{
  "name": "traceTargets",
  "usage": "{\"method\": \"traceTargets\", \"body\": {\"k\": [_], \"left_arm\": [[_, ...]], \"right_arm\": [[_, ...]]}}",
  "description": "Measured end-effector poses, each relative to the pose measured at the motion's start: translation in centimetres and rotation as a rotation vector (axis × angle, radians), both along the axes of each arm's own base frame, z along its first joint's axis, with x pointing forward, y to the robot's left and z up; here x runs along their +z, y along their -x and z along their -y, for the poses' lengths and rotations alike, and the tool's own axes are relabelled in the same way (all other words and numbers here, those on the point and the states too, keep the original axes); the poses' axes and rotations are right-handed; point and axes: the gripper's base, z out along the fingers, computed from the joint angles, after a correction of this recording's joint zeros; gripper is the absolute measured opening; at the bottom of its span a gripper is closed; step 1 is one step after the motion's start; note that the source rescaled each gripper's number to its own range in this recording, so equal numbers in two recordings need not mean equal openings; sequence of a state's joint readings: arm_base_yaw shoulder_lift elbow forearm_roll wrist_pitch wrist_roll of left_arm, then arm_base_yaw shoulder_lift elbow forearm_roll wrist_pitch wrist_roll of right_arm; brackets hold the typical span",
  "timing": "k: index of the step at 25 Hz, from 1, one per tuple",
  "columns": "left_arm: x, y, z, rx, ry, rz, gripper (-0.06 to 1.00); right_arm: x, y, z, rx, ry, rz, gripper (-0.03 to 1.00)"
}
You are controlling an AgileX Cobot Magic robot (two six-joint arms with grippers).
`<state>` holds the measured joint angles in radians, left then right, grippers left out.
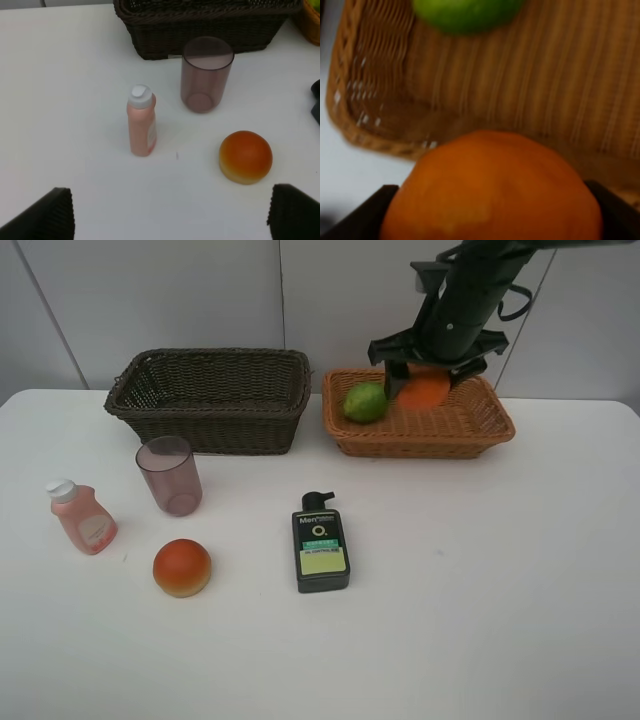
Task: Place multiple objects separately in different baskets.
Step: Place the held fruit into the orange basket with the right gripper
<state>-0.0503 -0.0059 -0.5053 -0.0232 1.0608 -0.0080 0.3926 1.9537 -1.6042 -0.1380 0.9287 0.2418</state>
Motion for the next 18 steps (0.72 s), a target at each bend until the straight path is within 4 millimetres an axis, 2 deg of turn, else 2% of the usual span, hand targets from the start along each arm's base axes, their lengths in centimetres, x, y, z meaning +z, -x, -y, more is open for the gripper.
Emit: {"method": "traceTargets", "body": {"k": [3, 9, 14, 18], "left_arm": [[0.0, 0.0, 0.0, 0.0, 0.0, 0.0, 1.0], [0.0, 0.0, 0.0, 0.0, 0.0, 0.0, 1.0], [0.0, 0.0, 0.0, 0.0, 0.0, 0.0, 1.0], [0.0, 0.0, 0.0, 0.0, 0.0, 0.0, 1.0]], "right_arm": [[-1.0, -1.9, 0.8, -0.022, -0.014, 0.048, 0.27], [-4.6, -4.8, 2.5, -0.046, -0.007, 0.1, 0.27], [-7.9, -6.0, 3.3, -0.052, 0.007, 0.087, 0.27], [-9.3, -6.7, 3.6, -0.042, 0.014, 0.109, 0.27]]}}
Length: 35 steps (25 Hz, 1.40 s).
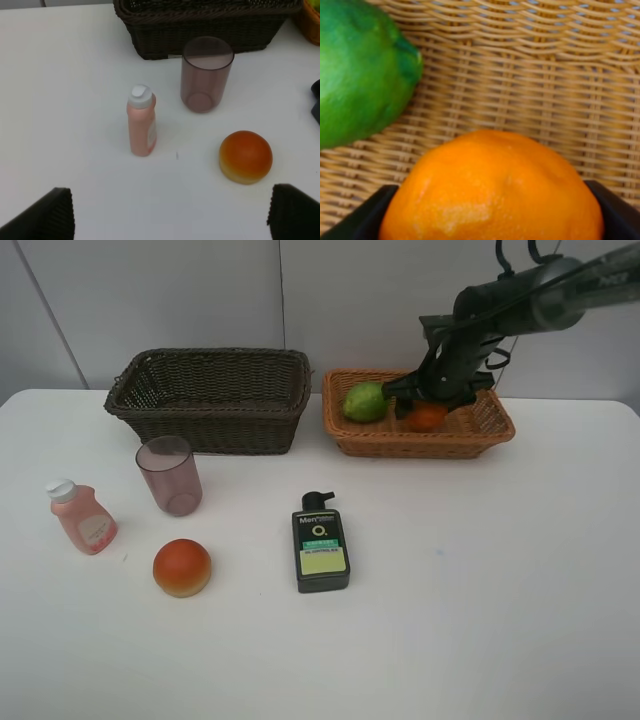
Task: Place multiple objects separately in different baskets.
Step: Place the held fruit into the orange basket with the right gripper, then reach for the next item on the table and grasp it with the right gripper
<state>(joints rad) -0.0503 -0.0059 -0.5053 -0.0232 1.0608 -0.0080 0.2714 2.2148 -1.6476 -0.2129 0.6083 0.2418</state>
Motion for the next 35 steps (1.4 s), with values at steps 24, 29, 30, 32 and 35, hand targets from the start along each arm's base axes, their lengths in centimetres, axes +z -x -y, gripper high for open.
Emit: {"method": "traceTargets", "body": {"k": [24, 29, 30, 32, 35], "left_arm": [[0.0, 0.0, 0.0, 0.0, 0.0, 0.0, 1.0], [0.0, 0.0, 0.0, 0.0, 0.0, 0.0, 1.0], [0.0, 0.0, 0.0, 0.0, 0.0, 0.0, 1.0], [0.0, 0.0, 0.0, 0.0, 0.0, 0.0, 1.0], [0.0, 0.0, 0.0, 0.0, 0.0, 0.0, 1.0]], "right_arm": [[2.0, 0.3, 0.1, 0.006, 0.012, 0.029, 0.97], [6.0, 2.4, -1.6, 0.011, -0.017, 0.002, 0.97], [6.5, 2.9, -2.0, 0.018, -0.015, -0.014, 0.97], [6.9, 4.2, -3.1, 0.026, -0.011, -0.081, 0.97], [6.7, 6.3, -4.9, 0.052, 0.022, -0.214, 0.97]]}}
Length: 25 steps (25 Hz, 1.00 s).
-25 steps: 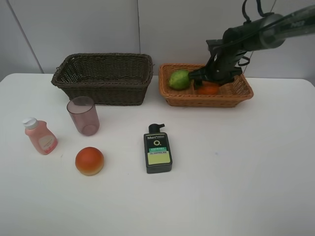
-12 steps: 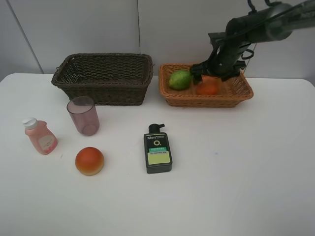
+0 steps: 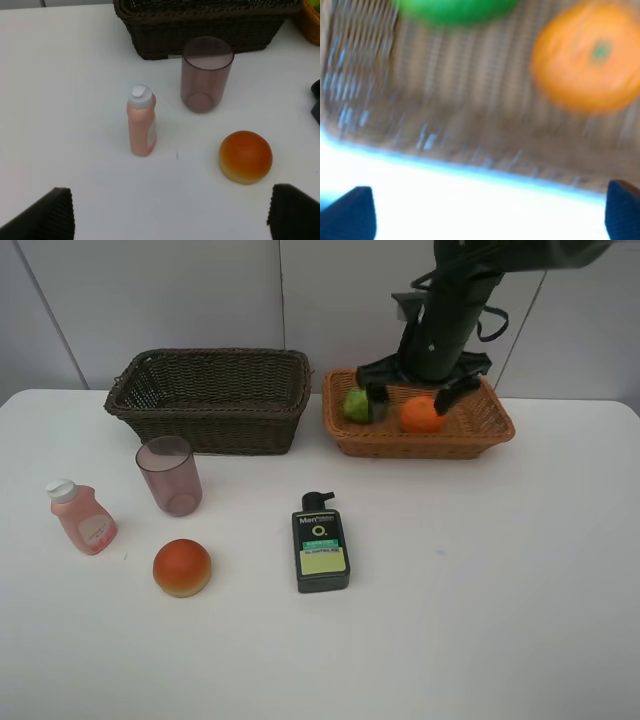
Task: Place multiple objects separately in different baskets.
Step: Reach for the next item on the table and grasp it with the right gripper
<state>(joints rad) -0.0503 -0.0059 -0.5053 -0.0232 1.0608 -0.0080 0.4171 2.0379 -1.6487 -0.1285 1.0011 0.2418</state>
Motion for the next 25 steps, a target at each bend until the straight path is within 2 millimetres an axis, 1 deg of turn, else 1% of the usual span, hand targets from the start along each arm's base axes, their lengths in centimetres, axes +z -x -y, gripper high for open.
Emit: {"method": "traceTargets", "body": {"k": [2, 4, 7, 9, 11, 14, 18, 21, 25], "left_arm": [[0.0, 0.0, 0.0, 0.0, 0.0, 0.0, 1.0], [0.0, 0.0, 0.0, 0.0, 0.0, 0.0, 1.0], [0.0, 0.0, 0.0, 0.0, 0.0, 0.0, 1.0], [0.0, 0.0, 0.0, 0.0, 0.0, 0.0, 1.0], [0.0, 0.0, 0.0, 0.0, 0.0, 0.0, 1.0], [0.0, 0.0, 0.0, 0.0, 0.0, 0.0, 1.0], [0.0, 0.0, 0.0, 0.0, 0.0, 0.0, 1.0], [0.0, 0.0, 0.0, 0.0, 0.0, 0.0, 1.0], [0.0, 0.0, 0.0, 0.0, 0.0, 0.0, 1.0]], "right_arm": [[-0.2, 1.5, -1.7, 0.041, 0.033, -0.073, 0.97], [-0.2, 3.3, -4.0, 0.089, 0.047, -0.121, 0.97], [-0.3, 5.2, -6.9, 0.106, -0.001, -0.155, 0.97], [-0.5, 6.0, -8.2, 0.096, -0.017, -0.146, 0.97], [-1.2, 6.9, -9.2, 0.069, -0.026, -0.136, 0.97], [-2.7, 8.6, -10.7, 0.036, -0.05, -0.134, 0.97], [-4.4, 10.1, -11.7, -0.001, -0.08, -0.129, 0.97], [-5.1, 10.7, -12.1, -0.012, -0.097, -0.122, 0.97], [-6.4, 11.1, -12.2, -0.035, -0.084, -0.138, 0.97]]}}
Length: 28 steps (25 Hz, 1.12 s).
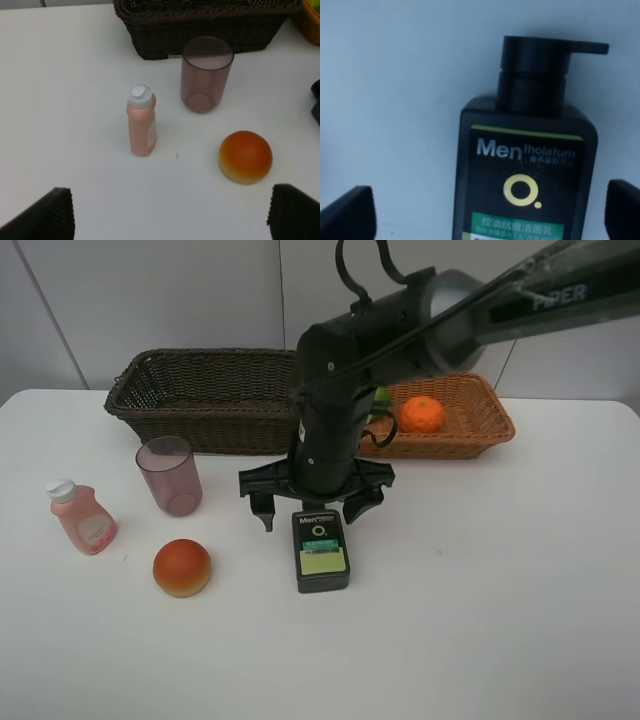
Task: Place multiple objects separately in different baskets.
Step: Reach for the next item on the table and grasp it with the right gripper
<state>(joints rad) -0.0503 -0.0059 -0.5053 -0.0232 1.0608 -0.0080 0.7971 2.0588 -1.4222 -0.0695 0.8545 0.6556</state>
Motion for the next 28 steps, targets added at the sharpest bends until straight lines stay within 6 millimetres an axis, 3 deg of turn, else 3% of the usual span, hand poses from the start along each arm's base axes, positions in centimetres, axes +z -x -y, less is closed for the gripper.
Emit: {"method": "traceTargets", "body": {"k": [12, 28], "left_arm": [[0.0, 0.0, 0.0, 0.0, 0.0, 0.0, 1.0], [0.0, 0.0, 0.0, 0.0, 0.0, 0.0, 1.0]], "right_arm": [[-0.7, -0.1, 0.0, -0.01, 0.021, 0.01, 0.97], [-4.3, -0.1, 0.0, -0.009, 0.086, -0.051, 0.97]]}}
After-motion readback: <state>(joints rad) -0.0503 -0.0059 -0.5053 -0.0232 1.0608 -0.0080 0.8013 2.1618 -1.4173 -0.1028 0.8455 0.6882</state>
